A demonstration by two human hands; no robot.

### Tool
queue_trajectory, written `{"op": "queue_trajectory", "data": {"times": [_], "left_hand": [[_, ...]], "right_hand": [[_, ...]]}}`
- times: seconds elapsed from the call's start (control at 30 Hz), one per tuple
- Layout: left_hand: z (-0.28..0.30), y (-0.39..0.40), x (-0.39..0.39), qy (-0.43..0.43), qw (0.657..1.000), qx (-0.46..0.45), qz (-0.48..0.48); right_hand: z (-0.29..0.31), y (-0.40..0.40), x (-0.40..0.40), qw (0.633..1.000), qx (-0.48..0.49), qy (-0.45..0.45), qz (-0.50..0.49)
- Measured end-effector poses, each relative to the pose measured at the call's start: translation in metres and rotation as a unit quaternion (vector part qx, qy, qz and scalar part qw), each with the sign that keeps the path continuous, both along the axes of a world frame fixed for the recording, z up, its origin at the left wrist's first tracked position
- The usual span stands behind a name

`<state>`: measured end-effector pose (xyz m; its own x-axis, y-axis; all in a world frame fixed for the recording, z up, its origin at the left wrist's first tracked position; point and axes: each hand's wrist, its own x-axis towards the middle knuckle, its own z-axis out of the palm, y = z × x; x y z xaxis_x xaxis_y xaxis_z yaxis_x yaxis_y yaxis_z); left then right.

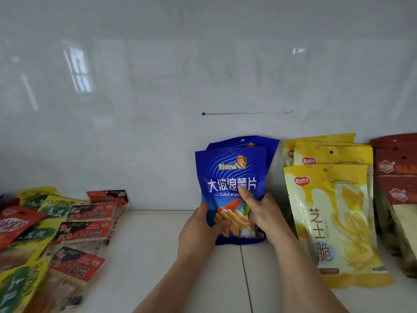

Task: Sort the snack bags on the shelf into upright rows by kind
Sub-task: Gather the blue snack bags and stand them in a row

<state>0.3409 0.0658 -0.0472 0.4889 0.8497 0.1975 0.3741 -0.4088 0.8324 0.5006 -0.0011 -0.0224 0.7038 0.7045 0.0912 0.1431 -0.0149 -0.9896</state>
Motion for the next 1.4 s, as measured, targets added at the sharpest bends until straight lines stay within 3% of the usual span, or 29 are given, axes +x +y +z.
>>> {"op": "queue_trajectory", "data": {"times": [0.27,0.53,0.73,0.83,0.93,1.07,1.17,1.4], "left_hand": [[0.004,-0.001,-0.002,0.017,1.000,-0.007,0.009],[0.010,-0.010,-0.010,-0.004,1.000,-0.018,0.004],[0.014,-0.026,-0.031,0.019,0.998,0.010,0.060],[0.015,-0.029,-0.057,0.107,0.986,0.079,0.099],[0.013,-0.029,-0.094,0.218,0.941,0.227,0.124],[0.007,-0.021,-0.153,0.297,0.868,0.372,0.137],[0.019,-0.023,-0.193,0.331,0.851,0.377,0.153],[0.043,-0.018,-0.304,0.313,0.867,0.333,0.197]], "right_hand": [[-0.001,-0.005,-0.014,0.995,-0.013,-0.028,-0.092],[-0.008,-0.026,-0.040,0.972,-0.068,-0.173,-0.144],[-0.007,-0.039,-0.066,0.903,-0.075,-0.372,-0.202],[-0.009,-0.035,-0.082,0.863,-0.029,-0.479,-0.160],[-0.011,-0.027,-0.102,0.821,-0.009,-0.559,-0.111],[-0.014,-0.016,-0.140,0.820,-0.027,-0.571,0.000],[-0.012,-0.011,-0.174,0.812,-0.051,-0.578,0.055],[0.004,0.009,-0.279,0.807,-0.070,-0.574,0.121]]}}
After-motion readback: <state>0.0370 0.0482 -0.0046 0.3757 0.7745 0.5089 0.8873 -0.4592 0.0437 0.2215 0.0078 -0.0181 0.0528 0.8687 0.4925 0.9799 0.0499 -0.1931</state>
